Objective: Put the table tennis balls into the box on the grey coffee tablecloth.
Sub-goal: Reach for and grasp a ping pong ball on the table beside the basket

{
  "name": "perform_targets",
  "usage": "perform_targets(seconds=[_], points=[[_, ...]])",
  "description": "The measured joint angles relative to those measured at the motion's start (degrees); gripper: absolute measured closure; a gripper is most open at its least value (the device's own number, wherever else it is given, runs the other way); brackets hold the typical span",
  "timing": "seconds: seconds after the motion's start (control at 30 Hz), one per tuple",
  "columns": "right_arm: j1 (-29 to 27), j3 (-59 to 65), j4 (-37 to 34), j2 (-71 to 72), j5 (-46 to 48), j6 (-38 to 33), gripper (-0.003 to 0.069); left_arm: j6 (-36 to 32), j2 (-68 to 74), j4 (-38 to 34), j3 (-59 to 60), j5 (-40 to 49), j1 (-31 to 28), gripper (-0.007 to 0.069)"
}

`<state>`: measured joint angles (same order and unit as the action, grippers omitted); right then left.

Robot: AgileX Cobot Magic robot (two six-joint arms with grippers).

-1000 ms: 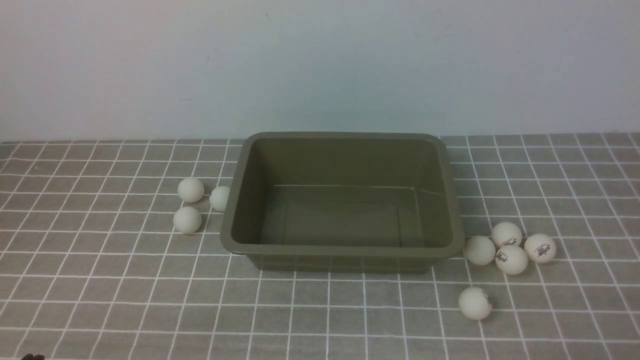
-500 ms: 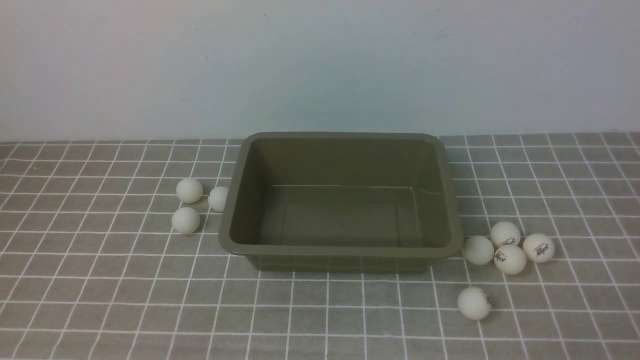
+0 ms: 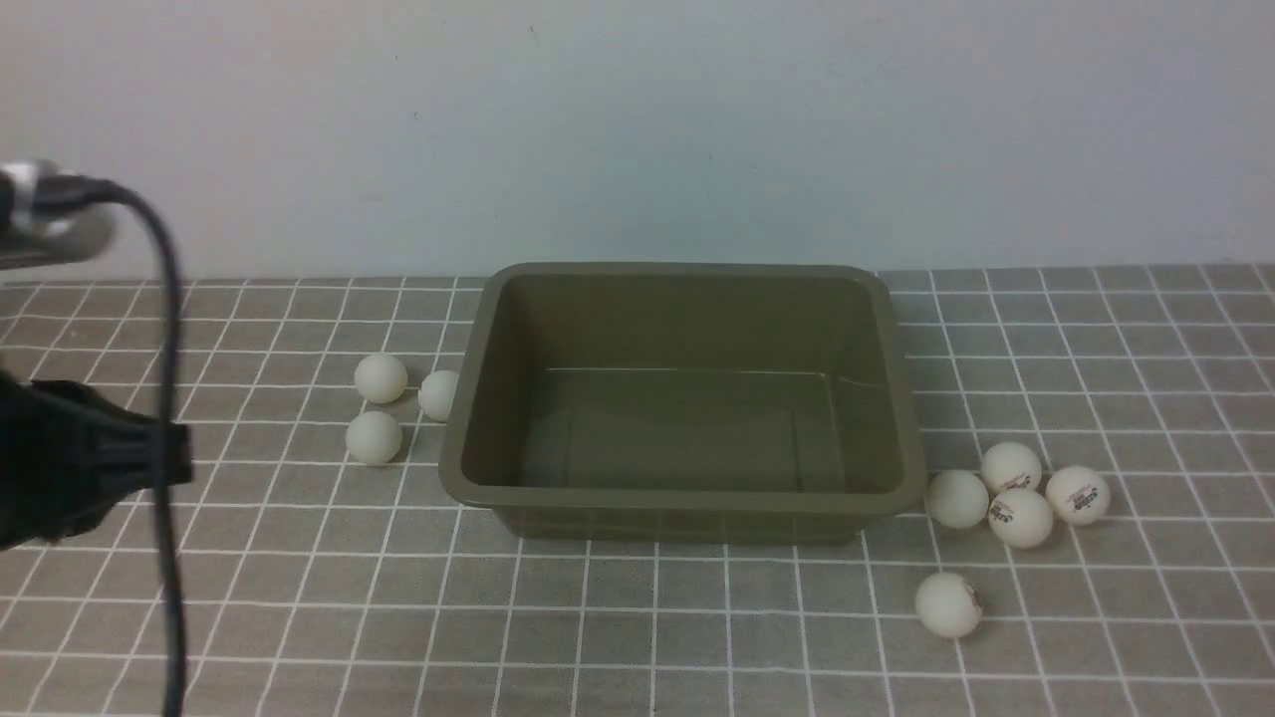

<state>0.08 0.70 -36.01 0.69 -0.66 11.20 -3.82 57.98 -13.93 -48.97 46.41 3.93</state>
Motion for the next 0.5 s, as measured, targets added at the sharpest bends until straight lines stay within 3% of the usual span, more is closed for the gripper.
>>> perform_targets(seconds=[0.03, 0.13, 0.27, 0.3, 0.37, 0.5], points=[[0.0, -0.6, 0.0, 0.0, 0.7, 0.0, 0.0673, -0.1, 0.8, 0.1, 0.0, 0.1, 0.0, 0.0629], [0.0, -9.5, 2.6, -3.4, 17.2, -2.5, 0.0673, -2.1, 11.2, 1.1, -3.5, 0.3, 0.0, 0.0629], [0.0, -25.8, 10.0, -17.7, 39.9, -7.7, 0.0673, -2.8, 21.6, 2.3, -8.2, -1.3, 0.0, 0.0629], [0.0, -26.6, 10.0, -18.5, 39.9, -8.0, 0.0673, -2.8, 22.5, 2.3, -8.5, -1.5, 0.0, 0.0629], [0.0, -37.9, 13.9, -28.4, 53.8, -12.4, 0.0673, -3.2, 28.0, 2.3, -12.1, -2.0, 0.0, 0.0629], [0.0, -46.9, 16.2, -38.0, 62.0, -16.1, 0.0673, -5.7, 37.3, 2.3, -17.8, -2.0, 0.0, 0.0624]])
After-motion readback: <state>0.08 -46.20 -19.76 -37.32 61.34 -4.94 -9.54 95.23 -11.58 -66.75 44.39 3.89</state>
